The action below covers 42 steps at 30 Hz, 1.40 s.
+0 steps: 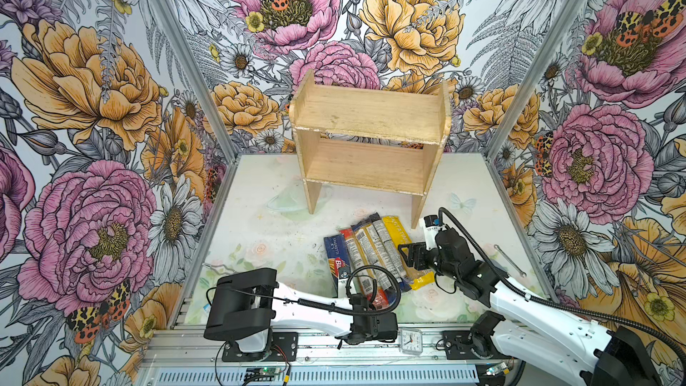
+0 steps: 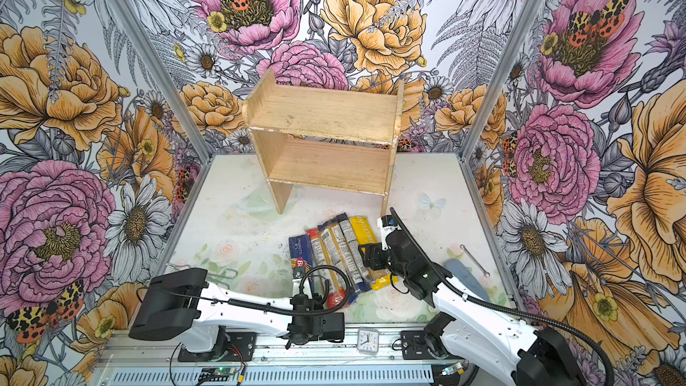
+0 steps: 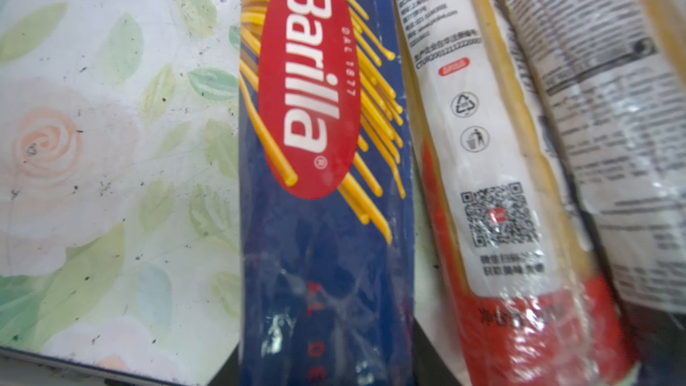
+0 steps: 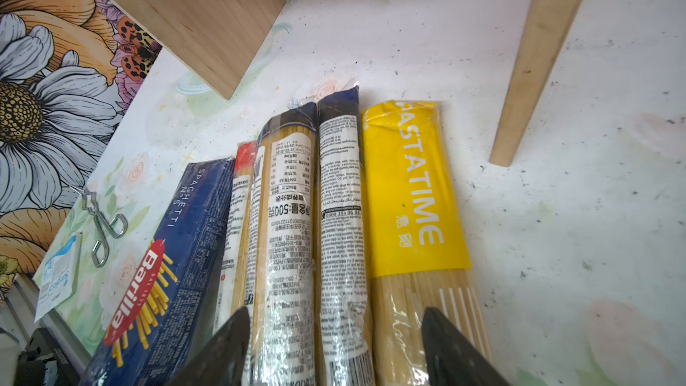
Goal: Place and organize the pasta boxes and bags onto the shelf
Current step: 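Lower the left gripper and close it on the blue Barilla box, then lift the blue Barilla box upright with the left gripper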
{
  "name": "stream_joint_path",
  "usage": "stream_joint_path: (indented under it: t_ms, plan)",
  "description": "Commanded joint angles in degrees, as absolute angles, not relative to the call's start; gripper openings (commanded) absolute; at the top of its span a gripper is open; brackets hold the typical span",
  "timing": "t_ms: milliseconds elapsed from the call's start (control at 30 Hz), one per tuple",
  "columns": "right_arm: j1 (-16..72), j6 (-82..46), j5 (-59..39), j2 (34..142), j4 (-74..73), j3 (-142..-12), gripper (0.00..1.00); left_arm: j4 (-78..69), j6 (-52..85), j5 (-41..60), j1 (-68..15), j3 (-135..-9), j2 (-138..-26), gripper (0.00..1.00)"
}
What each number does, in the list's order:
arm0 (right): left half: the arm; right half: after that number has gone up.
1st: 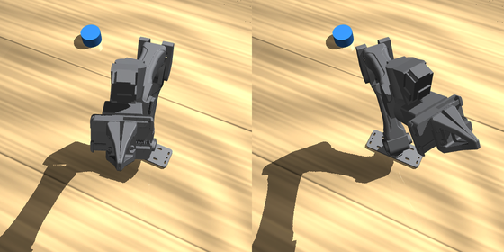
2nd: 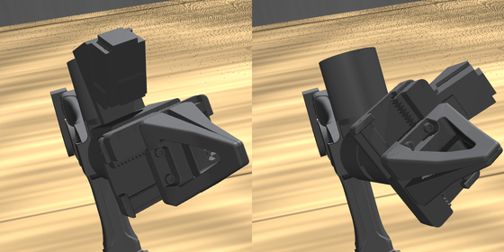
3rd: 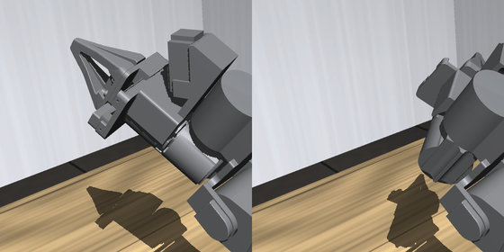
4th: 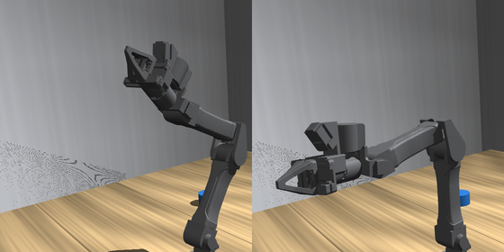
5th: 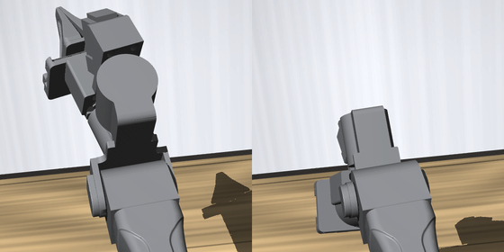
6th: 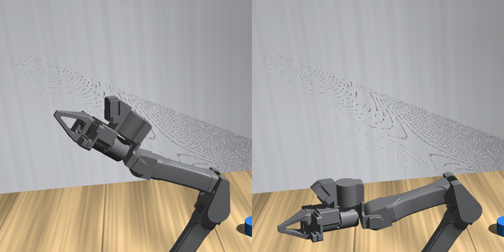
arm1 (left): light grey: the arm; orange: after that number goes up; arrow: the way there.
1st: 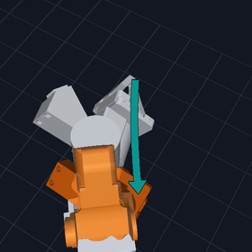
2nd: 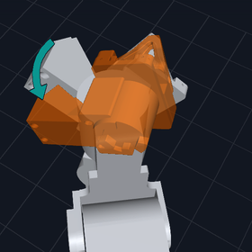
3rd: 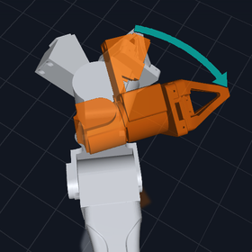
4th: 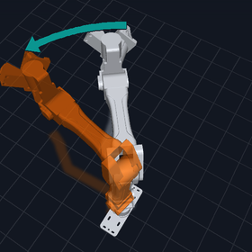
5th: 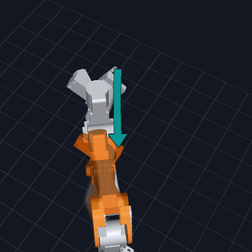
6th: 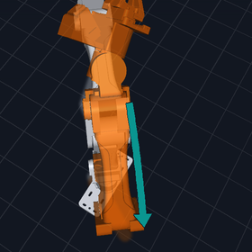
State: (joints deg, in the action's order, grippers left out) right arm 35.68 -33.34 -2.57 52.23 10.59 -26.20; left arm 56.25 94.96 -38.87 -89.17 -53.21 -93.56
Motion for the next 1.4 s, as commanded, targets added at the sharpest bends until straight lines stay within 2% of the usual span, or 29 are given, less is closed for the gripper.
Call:
stream_joint_path:
  t_ms: [0, 233, 633, 1067, 1367]
  plan:
    - [35.77, -31.95, -1.5, 51.57, 10.22, -28.5, 0.74, 58.8, 92.17, -47.29, -90.62, -55.68, -92.24, 0.0]
    - [35.42, -32.67, -1.67, 48.1, 11.16, -28.04, 0.75, 58.95, 93.83, -47.11, -90.84, -52.67, -88.35, 0.0]
    - [35.42, -33.05, -1.55, 48.93, 11.51, -28.37, 0.74, 59.85, 90.78, -50.18, -92.49, -52.5, -81.21, 0.0]
    - [35.16, -34.01, -0.26, 49.32, 12.56, -28.12, 0.74, 62.4, 75.53, -58.52, -97.16, -63.62, -77.24, 0.0]
    - [35.13, -33.84, -0.35, 53.74, 13.14, -29.5, 0.74, 62.31, 65.44, -66.28, -97.56, -69.36, -71.5, 0.0]
